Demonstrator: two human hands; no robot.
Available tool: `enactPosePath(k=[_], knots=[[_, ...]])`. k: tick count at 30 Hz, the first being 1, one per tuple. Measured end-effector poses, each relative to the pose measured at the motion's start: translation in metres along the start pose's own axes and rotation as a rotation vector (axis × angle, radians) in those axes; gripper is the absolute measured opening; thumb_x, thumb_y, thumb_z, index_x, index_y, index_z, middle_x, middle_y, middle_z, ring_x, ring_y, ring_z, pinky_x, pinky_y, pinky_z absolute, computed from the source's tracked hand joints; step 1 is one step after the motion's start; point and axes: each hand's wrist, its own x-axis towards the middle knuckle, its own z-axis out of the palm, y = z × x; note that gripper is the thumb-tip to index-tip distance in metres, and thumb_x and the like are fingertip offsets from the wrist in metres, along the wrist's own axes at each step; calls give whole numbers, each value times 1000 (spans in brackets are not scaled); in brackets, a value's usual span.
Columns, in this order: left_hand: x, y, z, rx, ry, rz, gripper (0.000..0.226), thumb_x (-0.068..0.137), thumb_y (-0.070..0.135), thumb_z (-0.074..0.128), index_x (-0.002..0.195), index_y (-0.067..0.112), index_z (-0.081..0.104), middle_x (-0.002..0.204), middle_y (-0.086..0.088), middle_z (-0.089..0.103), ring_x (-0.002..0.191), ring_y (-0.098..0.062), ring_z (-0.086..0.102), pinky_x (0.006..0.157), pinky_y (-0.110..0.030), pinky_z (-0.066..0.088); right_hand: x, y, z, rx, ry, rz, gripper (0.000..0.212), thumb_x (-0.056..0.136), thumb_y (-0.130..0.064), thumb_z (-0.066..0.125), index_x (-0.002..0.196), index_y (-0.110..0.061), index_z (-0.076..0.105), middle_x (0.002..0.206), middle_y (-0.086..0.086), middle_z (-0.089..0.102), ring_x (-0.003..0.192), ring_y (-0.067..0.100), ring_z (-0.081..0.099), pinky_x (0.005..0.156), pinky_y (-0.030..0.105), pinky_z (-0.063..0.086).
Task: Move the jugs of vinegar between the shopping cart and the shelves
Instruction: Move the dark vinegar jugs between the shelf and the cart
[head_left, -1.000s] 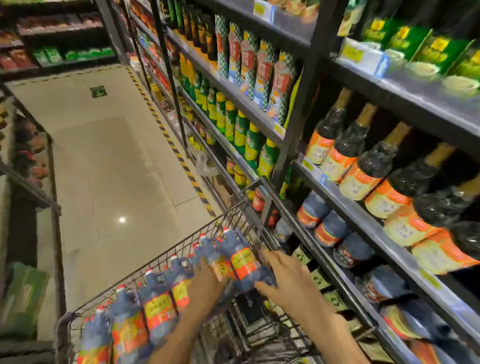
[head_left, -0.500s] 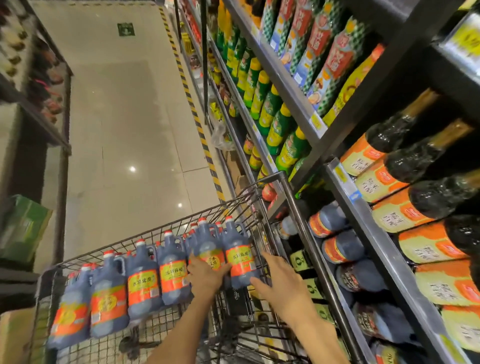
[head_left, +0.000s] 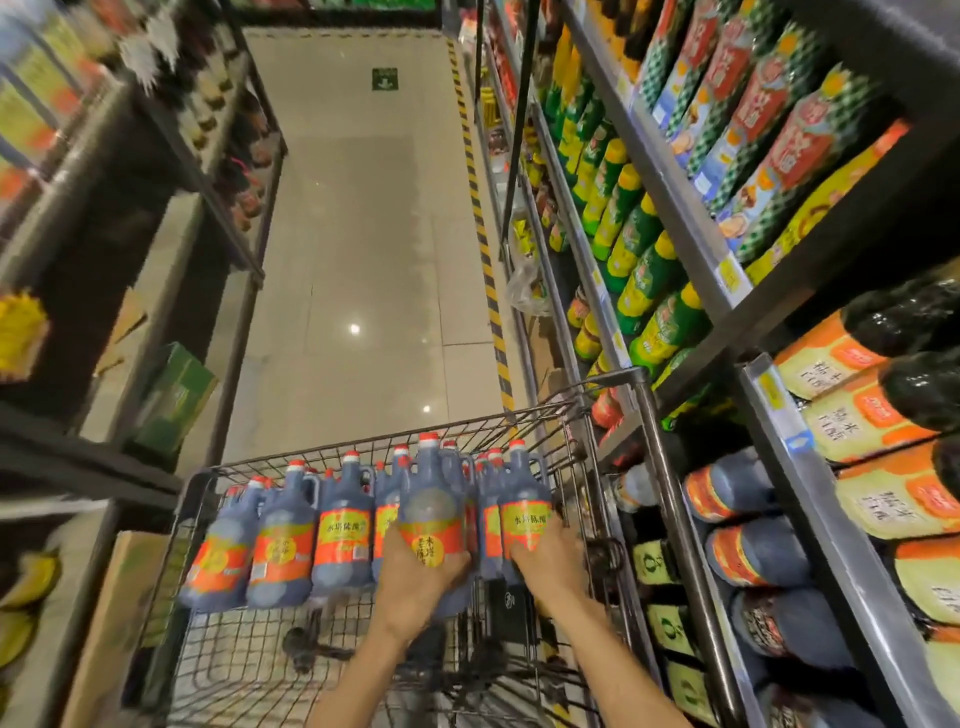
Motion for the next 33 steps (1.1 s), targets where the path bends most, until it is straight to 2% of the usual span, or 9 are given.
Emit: enactPosePath(k=[4,8,11,14,19,22,25,30,33], knots=[[-24,9,-8,-56,42,55,59,71,13,92,118,14,56,99,-4,72,86,-16,72,68,-23,57,13,-4,22,-118,64,58,93,91,-50,68,157,-7,19,147,19,44,134,36,36,100,43,45],[-41,7,-13,-79,112,9,68,72,13,91,123,23,47,107,0,65,87,-6,67,68,-16,55,21,-4,35,-139,125,91,107,73,-57,83,150,-7,30,141,18,47,126,36,41,101,46,47],[-43,-1,-16,-69,118,-11,67,72,11,91,121,27,48,109,-4,66,89,-7,68,72,-19,56,22,-7,40,-76,96,112,101,70,-48,90,141,-7,32,135,18,43,123,36,44,91,45,54],[-46,-1,-17,-64,107,-31,72,67,22,92,124,26,48,110,-4,67,91,-9,69,75,-25,58,26,-5,43,122,38,144,90,73,-34,90,135,-10,28,130,19,47,109,41,60,82,44,54],[-47,-4,-20,-2,108,-28,72,71,16,91,128,22,48,110,-4,68,96,-18,70,80,-33,61,47,8,40,301,-87,151,82,72,-25,91,124,-12,29,118,14,59,91,30,63,75,38,51],[-50,0,-22,18,93,-26,73,71,18,91,128,25,47,109,-1,68,93,-12,70,78,-31,61,49,8,33,286,-159,136,94,69,-31,92,131,-13,24,119,13,58,97,31,62,85,41,52],[-54,5,-25,30,78,-26,75,65,27,90,125,29,46,110,-1,66,91,-11,69,76,-31,60,43,9,29,289,-189,116,97,70,-35,91,137,-11,25,118,11,60,95,28,61,81,36,49],[-50,22,-32,31,39,9,86,58,38,90,130,31,42,116,1,64,97,-10,68,82,-37,61,35,26,40,313,-168,75,92,48,-53,94,118,-22,43,104,0,68,93,23,70,82,38,57],[-46,39,-36,44,22,86,70,53,44,87,112,34,51,102,3,68,83,-7,69,73,-33,61,32,41,50,378,-139,39,101,34,-70,91,117,-29,52,95,-9,72,86,17,73,80,40,60]])
